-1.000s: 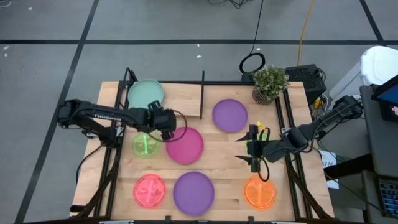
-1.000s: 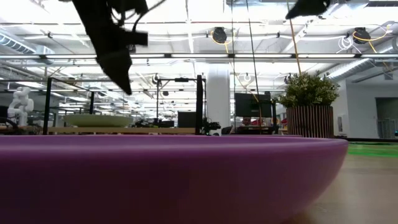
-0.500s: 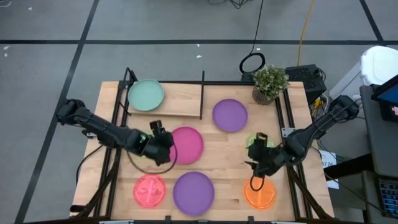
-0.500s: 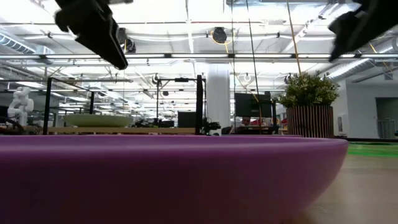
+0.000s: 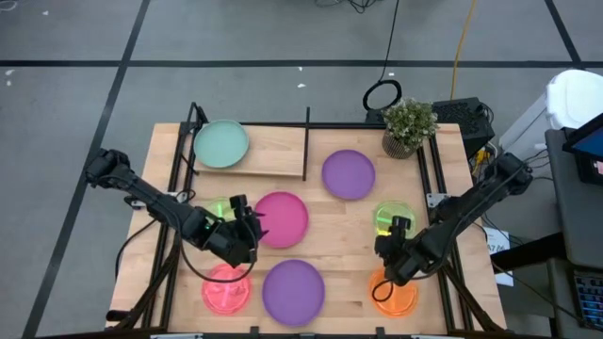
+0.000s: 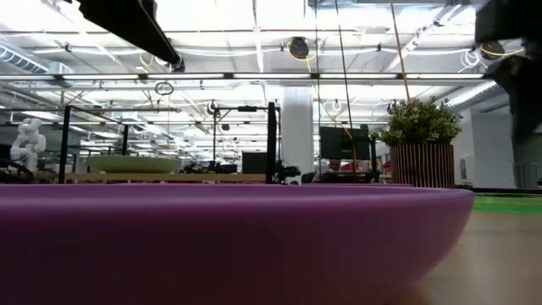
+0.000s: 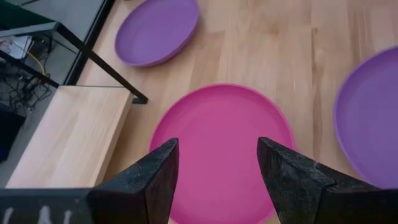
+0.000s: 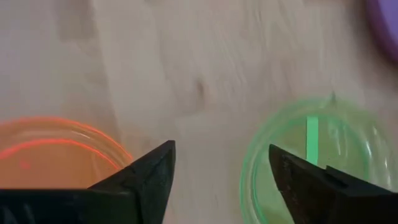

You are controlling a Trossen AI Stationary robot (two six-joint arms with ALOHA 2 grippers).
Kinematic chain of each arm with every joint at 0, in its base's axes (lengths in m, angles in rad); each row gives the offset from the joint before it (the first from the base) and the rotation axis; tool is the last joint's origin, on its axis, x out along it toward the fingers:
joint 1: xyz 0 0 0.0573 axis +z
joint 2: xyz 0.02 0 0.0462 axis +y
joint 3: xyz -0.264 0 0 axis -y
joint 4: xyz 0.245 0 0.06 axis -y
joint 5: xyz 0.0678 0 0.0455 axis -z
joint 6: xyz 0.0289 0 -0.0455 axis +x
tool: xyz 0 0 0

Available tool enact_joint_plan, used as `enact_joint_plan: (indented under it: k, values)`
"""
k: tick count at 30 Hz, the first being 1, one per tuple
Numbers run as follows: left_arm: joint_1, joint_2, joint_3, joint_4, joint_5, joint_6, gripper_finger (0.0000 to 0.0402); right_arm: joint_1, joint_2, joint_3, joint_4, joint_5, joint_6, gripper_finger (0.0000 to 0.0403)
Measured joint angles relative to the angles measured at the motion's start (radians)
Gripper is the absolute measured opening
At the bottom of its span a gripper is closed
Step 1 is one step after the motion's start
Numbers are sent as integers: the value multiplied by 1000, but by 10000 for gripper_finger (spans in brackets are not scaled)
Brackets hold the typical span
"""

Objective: Place and stack plates onto a shelf
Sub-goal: Put the right green transparent plate on the shelf

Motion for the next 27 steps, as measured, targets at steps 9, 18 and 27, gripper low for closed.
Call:
enact_joint_plan:
  k: [9,18,27]
  values:
    - [0,0,0,5,0,-3,223,0,75,-44,2,-71,23,186]
    - [0,0,0,3,2,-5,223,0,79,-142,76,-70,23,157]
    - [0,0,0,3,2,-5,223,0,76,-181,104,-67,30,124]
